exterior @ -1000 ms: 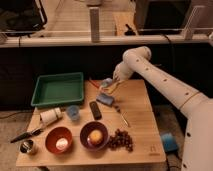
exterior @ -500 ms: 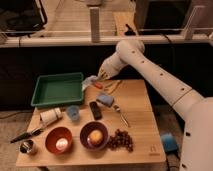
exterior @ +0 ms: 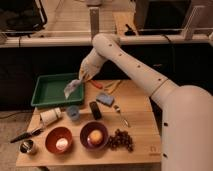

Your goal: Place towel in metal cup

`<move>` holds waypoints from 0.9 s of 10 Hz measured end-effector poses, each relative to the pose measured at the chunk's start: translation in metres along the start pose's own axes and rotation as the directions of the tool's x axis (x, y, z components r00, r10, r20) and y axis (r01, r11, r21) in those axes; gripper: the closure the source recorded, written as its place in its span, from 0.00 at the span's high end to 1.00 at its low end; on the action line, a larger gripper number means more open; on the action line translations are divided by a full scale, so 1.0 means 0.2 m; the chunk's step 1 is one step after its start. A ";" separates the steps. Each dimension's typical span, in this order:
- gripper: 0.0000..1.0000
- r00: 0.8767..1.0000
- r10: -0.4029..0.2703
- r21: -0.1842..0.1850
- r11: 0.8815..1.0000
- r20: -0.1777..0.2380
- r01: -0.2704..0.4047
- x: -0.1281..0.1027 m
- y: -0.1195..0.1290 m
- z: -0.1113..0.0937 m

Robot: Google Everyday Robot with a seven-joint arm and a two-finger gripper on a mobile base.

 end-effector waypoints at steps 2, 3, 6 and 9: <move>0.00 0.995 -0.093 -0.040 0.995 0.022 0.094 -0.10 -0.14 0.09; 0.00 0.994 -0.104 -0.055 0.993 0.026 0.106 -0.13 -0.18 0.13; 0.00 0.995 -0.100 -0.086 0.991 0.024 0.102 -0.21 -0.31 0.28; 0.00 0.994 -0.107 -0.114 0.987 0.026 0.109 -0.33 -0.44 0.42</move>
